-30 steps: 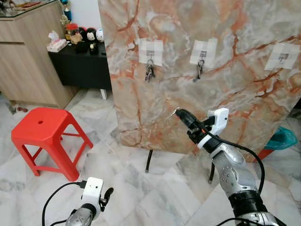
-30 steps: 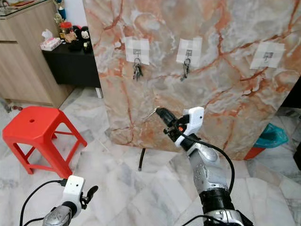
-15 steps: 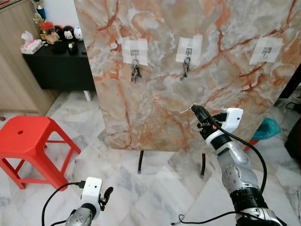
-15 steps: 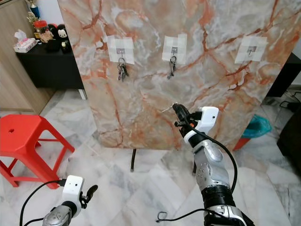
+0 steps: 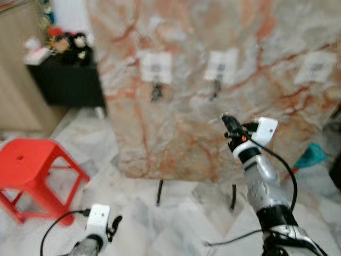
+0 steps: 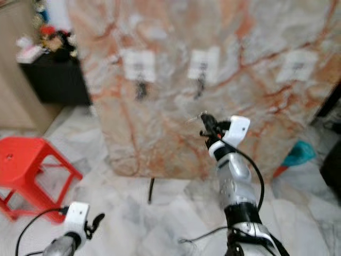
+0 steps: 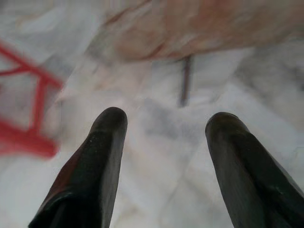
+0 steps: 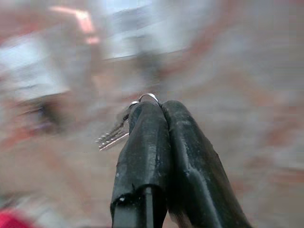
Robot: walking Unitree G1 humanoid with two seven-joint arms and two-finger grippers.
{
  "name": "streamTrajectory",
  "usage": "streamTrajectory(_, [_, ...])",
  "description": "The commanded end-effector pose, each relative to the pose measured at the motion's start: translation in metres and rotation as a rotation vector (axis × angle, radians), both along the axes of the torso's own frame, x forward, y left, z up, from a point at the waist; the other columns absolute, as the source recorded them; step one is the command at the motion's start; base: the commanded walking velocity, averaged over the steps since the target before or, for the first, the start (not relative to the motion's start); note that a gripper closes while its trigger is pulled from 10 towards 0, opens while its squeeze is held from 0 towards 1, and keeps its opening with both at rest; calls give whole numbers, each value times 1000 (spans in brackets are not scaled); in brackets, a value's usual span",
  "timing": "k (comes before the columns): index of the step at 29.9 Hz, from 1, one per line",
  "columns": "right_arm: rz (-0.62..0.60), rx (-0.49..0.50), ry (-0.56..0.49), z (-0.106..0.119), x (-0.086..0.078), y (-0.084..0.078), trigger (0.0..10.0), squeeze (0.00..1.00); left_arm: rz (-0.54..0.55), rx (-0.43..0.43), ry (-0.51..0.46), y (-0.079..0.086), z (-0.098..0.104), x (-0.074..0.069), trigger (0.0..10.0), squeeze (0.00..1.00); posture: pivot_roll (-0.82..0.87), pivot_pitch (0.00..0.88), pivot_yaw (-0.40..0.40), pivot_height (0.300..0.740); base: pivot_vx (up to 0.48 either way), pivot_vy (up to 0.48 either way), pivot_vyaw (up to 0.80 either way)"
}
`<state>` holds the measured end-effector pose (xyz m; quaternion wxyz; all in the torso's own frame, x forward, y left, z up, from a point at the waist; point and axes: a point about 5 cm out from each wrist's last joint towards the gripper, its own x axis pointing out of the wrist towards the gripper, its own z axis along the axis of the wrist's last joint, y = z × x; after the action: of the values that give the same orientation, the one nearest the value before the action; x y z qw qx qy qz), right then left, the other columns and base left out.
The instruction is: Hang keys on a hook
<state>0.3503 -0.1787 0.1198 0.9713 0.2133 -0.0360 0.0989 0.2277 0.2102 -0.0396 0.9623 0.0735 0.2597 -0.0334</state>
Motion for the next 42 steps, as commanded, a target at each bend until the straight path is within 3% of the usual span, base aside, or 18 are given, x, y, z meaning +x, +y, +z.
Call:
streamTrajectory(1, [-24,15,-15,4,2,-3,10000,0,-17,-6,15,-5,-3,-2,10000,0,58,0,-42,740,341,0,0])
streamTrajectory(20, [21,-29,-33,2,2,4,10000,0,-13,29,47,-2,-6,-6,10000,0,58,0,-40,740,334,0,0])
streamTrajectory(28, [26,-38,-32,2,2,4,10000,0,-6,41,46,-1,-6,-7,10000,0,55,0,-40,740,0,0,0])
streamTrajectory(30, [67,-89,-58,3,0,9,10000,0,-13,57,52,-1,-7,-7,10000,0,53,0,-39,740,0,-345,0])
streamTrajectory(42, [78,-94,-67,5,2,10,10000,0,-14,54,48,-2,-6,-6,10000,0,55,0,-38,740,0,-429,70])
